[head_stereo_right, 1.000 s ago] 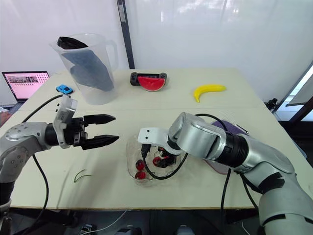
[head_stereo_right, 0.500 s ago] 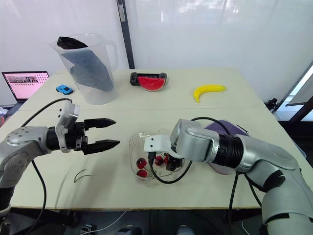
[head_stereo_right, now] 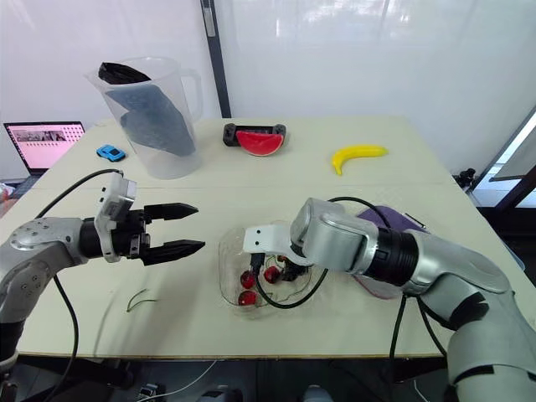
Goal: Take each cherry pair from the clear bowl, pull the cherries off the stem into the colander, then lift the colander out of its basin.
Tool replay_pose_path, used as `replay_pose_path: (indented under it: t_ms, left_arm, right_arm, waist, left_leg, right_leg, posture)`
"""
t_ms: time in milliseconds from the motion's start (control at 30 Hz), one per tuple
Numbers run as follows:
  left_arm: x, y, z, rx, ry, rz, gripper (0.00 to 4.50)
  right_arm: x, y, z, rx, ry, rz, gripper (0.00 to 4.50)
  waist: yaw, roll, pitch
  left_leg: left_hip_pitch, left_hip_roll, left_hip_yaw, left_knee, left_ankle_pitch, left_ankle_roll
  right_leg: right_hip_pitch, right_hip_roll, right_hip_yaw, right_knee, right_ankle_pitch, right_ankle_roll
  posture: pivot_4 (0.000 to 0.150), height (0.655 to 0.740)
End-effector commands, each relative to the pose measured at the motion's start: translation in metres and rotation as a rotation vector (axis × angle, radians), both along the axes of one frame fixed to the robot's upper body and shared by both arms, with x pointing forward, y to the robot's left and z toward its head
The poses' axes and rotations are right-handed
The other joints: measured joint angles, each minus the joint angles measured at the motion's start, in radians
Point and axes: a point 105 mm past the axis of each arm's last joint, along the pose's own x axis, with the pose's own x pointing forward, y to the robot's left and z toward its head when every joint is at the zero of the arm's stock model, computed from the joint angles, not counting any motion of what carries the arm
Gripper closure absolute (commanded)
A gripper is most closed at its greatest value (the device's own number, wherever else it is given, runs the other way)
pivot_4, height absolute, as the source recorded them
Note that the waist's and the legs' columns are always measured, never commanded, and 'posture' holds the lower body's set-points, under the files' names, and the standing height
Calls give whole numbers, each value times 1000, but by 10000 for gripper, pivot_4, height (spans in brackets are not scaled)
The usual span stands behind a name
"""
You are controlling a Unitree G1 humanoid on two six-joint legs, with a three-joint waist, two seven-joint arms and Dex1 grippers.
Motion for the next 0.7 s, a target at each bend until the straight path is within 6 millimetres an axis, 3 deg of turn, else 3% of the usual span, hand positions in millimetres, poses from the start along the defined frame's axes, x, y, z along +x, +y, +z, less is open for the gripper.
replay_pose_path:
  t_ms: [33,167,433,667,700]
  left_arm:
    - [-1,1,7,11,-35,-5,0]
    - [2,-3,7,11,-34,-17,0]
    - [2,-4,5,21,-34,-19,0]
    - [1,-2,4,27,-33,-10,0]
    - [1,-2,4,28,-34,-9,0]
  right_arm:
    - [-3,3,22,50,-40,26,20774]
    - [-8,0,7,21,-1,1,20774]
    - [2,-7,-13,-54,-15,-55,20774]
    - [7,-7,-17,-66,-17,-74,20774]
    - [7,-6,-17,-61,-18,-77,23395]
  waist:
    - [0,0,0]
    - [0,0,0]
    - [0,0,0]
    - [0,0,0]
    - [0,0,0]
  left_leg:
    - [0,0,0,0,0,0]
    - [0,0,0,0,0,0]
    - [0,0,0,0,0,0]
    - [0,0,0,0,0,0]
    - [0,0,0,0,0,0]
  right_leg:
    - [0,0,0,0,0,0]
    - [0,0,0,0,0,0]
    - [0,0,0,0,0,0]
    - [0,0,0,0,0,0]
    - [0,0,0,0,0,0]
  posture:
    - [1500,7400]
    - [1500,7400]
    - [1500,7400]
    - [1500,7400]
    - [1500,7400]
